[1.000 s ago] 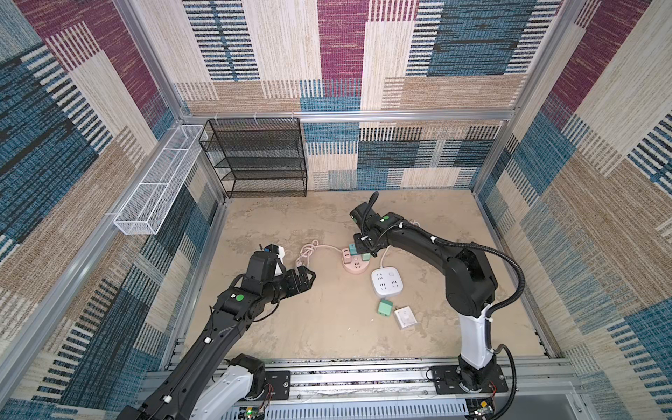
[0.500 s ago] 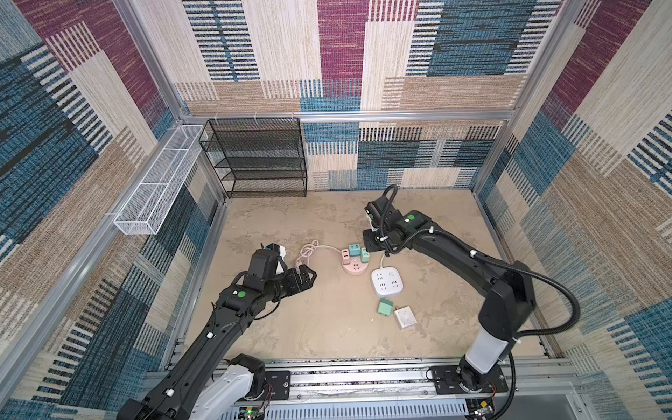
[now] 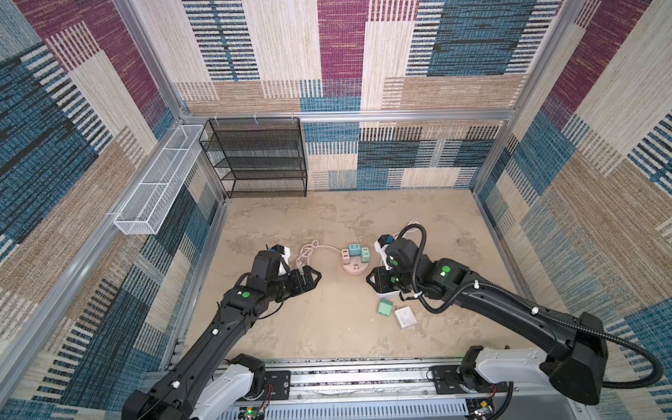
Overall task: Insert the plug
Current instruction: 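Move the right gripper down toward the green adapter near the robot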
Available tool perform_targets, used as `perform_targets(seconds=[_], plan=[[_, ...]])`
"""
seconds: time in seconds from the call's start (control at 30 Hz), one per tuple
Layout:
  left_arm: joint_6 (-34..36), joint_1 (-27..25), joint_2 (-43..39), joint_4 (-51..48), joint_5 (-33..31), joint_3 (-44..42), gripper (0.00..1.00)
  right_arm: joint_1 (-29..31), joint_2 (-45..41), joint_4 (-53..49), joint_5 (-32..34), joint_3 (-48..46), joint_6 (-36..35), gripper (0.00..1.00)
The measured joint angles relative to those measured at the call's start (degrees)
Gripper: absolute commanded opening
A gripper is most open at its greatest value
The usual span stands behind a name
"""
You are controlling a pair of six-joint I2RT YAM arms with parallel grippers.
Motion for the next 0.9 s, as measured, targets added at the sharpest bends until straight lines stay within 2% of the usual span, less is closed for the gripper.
perform_targets(seconds=[0.13,0.27,0.53,0.9], plan=[[0.9,0.0,-1.1,0.0,0.7,0.2,1.00,5.7,-1.6,0.0,-0.9,-5.8,6.2,0.39],[1.6,0.0,-1.2,0.0,0.8,0.7,0.99,7.5,-2.4,-0.2,-0.6,-9.0,11.5,0.40],[2.6,0.0,0.0,0.1,0.9,0.7,0.98,8.0,-3.2,-0.5,-0.7,-15.2,17.2,0.40],[2.8,-0.2,1.8,0.8,1.2,1.5,0.98,8.1,-0.4,1.2,0.8,-19.2,20.4,0.44]])
